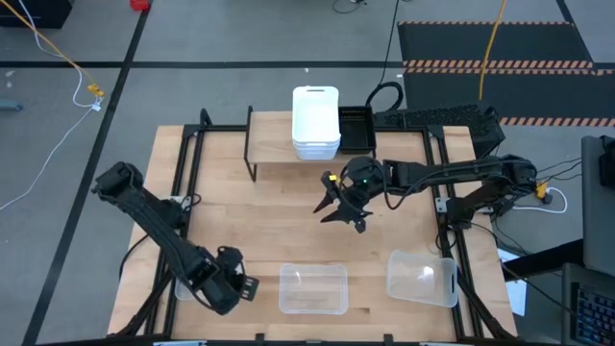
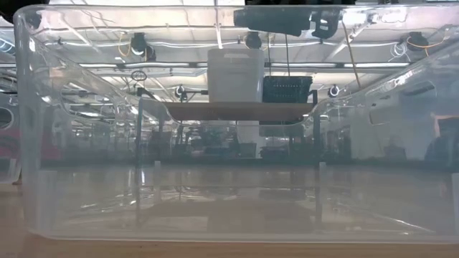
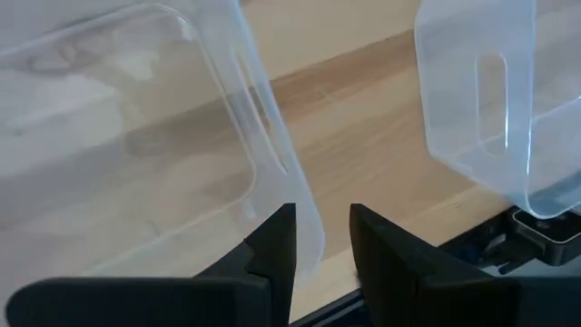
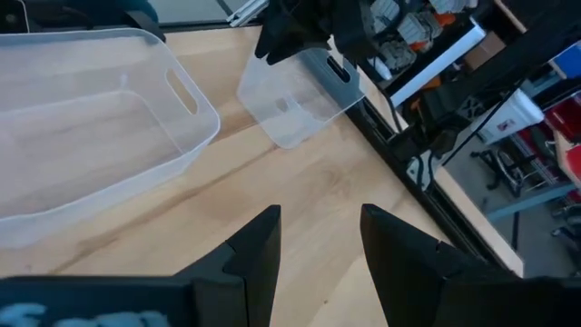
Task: Stack baskets on shelf by color
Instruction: Put the right transparent bin on the shelf
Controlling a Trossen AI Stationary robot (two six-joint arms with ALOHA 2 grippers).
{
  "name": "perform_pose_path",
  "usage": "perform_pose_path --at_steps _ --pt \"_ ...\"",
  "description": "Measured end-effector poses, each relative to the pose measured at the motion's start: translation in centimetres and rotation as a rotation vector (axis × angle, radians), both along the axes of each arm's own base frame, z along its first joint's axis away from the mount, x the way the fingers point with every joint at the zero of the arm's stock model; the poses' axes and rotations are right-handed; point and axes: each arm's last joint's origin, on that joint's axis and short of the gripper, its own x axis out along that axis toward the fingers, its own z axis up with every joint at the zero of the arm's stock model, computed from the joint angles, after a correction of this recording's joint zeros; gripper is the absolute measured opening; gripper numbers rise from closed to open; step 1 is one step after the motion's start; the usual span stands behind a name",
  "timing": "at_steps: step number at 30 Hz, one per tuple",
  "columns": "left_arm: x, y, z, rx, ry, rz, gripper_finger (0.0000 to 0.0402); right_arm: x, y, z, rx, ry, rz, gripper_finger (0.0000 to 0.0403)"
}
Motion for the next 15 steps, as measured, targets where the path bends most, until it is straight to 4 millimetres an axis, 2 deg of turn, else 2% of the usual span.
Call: perform_pose_path --at_steps 11,15 --pt "-0.7 1.7 -0.1 0.118 0.109 -0.048 0.0106 0.0 0.0 -0.3 0.067 0.055 -0.044 0.0146" --pt "-0.3 2.7 -0.1 0.168 0.130 -0.121 0.0106 -1.0 0.2 0.2 0.020 0.114 -0.185 0.0146"
